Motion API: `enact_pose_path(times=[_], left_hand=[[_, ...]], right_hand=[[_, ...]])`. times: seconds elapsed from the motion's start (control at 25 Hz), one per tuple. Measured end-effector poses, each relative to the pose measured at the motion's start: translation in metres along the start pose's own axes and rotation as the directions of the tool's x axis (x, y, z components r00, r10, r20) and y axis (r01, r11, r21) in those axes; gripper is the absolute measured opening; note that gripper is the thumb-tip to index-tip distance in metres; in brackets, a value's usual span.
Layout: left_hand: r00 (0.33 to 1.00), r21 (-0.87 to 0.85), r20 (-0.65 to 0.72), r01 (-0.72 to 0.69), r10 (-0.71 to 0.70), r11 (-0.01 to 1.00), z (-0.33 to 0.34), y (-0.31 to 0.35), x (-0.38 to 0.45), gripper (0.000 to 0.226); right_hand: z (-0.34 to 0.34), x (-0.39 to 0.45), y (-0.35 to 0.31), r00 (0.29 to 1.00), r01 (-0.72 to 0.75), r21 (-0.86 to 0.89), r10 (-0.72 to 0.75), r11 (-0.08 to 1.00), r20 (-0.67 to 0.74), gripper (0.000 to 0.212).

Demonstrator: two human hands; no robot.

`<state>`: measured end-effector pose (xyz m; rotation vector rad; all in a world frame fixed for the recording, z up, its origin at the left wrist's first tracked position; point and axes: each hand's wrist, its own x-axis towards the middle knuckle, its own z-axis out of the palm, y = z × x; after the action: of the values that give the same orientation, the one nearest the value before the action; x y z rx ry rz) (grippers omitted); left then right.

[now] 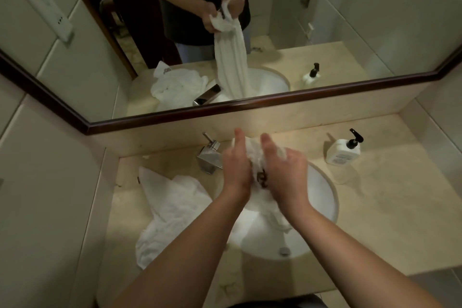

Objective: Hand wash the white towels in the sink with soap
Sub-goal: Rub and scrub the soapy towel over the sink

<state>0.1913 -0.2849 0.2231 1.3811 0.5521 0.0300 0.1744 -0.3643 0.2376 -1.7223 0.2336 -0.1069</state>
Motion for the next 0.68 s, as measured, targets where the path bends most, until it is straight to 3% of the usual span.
enact_pose_path(times=[0.08,0.2,0.28,0.36,0.44,0.52,0.6,0.68], left_hand=[[0.997,0.078,0.073,-0.023,0.017,0.997,0.018,-0.002,-0.015,0.06],[1.0,0.072,0.006,-0.01,0.01,0.997,0.038,-0.003,-0.017,0.059],[0.993,-0.036,-0.083,0.082,-0.084,0.996,0.046,-0.001,-0.013,0.052],[0.984,-0.08,-0.058,0.162,-0.167,0.984,0.057,0.001,-0.015,0.044],[0.996,0.042,0.027,0.089,-0.091,0.995,0.073,-0.004,-0.027,0.042],[0.996,0.073,-0.036,0.082,-0.08,0.994,0.082,-0.007,-0.028,0.044],[0.98,-0.042,-0.121,0.153,-0.157,0.987,0.082,-0.008,-0.019,0.043],[0.966,-0.14,-0.185,0.157,-0.181,0.978,0.079,-0.011,-0.015,0.045]], right_hand=[[-0.001,0.014,0.0,1.0,0.031,-0.033,-0.031,0.999,-0.001,0.053],[-0.01,0.032,0.004,0.997,0.032,-0.071,-0.037,0.997,-0.073,0.051],[-0.019,0.032,0.008,0.998,0.059,-0.081,-0.057,0.995,0.035,0.043],[-0.032,0.04,0.007,0.996,0.042,-0.116,-0.033,0.992,0.082,0.04],[-0.047,0.059,0.009,0.999,-0.026,-0.06,0.024,0.998,-0.045,0.041],[-0.054,0.057,0.007,0.994,-0.104,0.011,0.104,0.995,-0.041,0.041],[-0.061,0.043,0.007,0.981,-0.177,0.016,0.175,0.984,0.089,0.039],[-0.078,0.055,0.007,0.963,-0.269,0.096,0.267,0.958,0.026,0.038]])
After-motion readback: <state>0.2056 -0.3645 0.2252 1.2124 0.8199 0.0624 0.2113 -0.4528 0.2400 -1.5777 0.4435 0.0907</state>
